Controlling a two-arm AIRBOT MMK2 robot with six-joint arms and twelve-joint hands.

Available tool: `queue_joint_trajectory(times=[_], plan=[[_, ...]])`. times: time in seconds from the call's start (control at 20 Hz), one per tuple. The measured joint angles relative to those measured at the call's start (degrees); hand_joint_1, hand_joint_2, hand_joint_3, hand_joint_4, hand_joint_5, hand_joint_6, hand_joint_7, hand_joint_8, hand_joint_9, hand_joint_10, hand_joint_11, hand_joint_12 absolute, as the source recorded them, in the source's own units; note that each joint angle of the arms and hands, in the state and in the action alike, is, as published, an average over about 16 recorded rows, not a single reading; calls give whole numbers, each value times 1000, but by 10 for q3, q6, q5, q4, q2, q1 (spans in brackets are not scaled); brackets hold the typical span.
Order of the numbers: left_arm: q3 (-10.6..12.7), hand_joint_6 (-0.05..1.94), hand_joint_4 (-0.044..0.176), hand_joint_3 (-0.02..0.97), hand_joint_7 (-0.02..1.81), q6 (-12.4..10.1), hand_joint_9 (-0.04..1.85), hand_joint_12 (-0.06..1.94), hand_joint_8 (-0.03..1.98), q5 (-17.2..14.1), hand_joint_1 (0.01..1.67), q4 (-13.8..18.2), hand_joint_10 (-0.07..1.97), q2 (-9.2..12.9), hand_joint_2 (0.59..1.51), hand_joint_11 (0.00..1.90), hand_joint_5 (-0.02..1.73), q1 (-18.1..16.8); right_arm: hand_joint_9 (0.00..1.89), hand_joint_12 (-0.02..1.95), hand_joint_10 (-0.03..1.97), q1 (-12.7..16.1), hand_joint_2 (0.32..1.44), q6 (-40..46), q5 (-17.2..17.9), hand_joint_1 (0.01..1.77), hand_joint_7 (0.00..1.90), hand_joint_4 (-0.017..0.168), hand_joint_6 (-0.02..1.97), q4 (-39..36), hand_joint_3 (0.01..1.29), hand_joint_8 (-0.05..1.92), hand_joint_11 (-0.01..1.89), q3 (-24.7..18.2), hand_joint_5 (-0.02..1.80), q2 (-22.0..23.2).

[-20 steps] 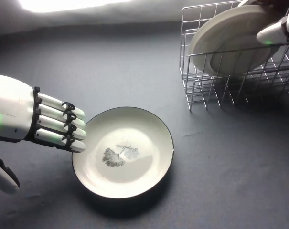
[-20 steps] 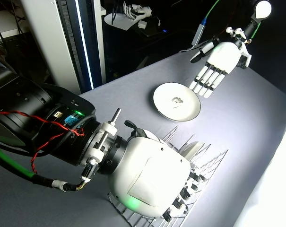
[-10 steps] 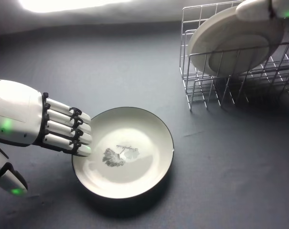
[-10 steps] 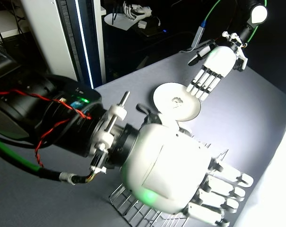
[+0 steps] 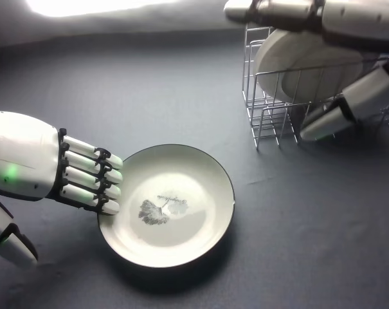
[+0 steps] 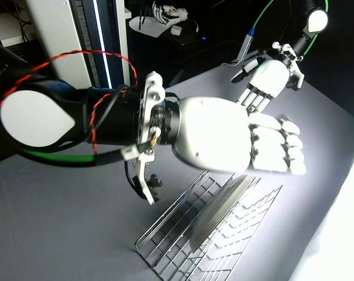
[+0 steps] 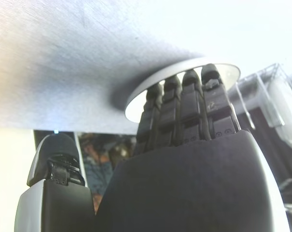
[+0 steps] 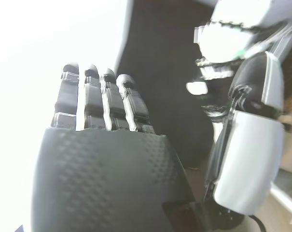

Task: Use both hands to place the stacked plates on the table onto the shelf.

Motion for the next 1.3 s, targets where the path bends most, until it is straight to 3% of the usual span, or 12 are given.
queue_joint_trajectory(times=[0.3,0.6,0.95,1.3], plan=[[0,-4,-3,20,53,4,37,-16,9,8,16,-15,-3,-5,1147,12,61,29,16,-21,-9,-24,770,0,64,889,13,1,15,-121,14,-7,22,-7,18,-2],[-3,-20,-7,20,12,4,19,-28,8,14,16,-32,-5,-8,1154,12,4,60,13,-21,-8,-37,777,0,95,926,14,1,15,-194,14,-6,22,-10,20,-9],[-6,-33,-12,20,-1,3,16,-26,1,16,15,-47,-12,-11,1162,11,-16,82,12,-20,-8,-46,796,-2,98,908,13,2,16,-234,14,-5,22,-6,21,-47],[-5,-33,-12,20,-2,3,15,-25,-3,14,15,-49,-14,-13,1166,10,-16,83,13,-20,-8,-60,798,-8,76,893,13,2,16,-238,14,-6,21,17,21,-111]])
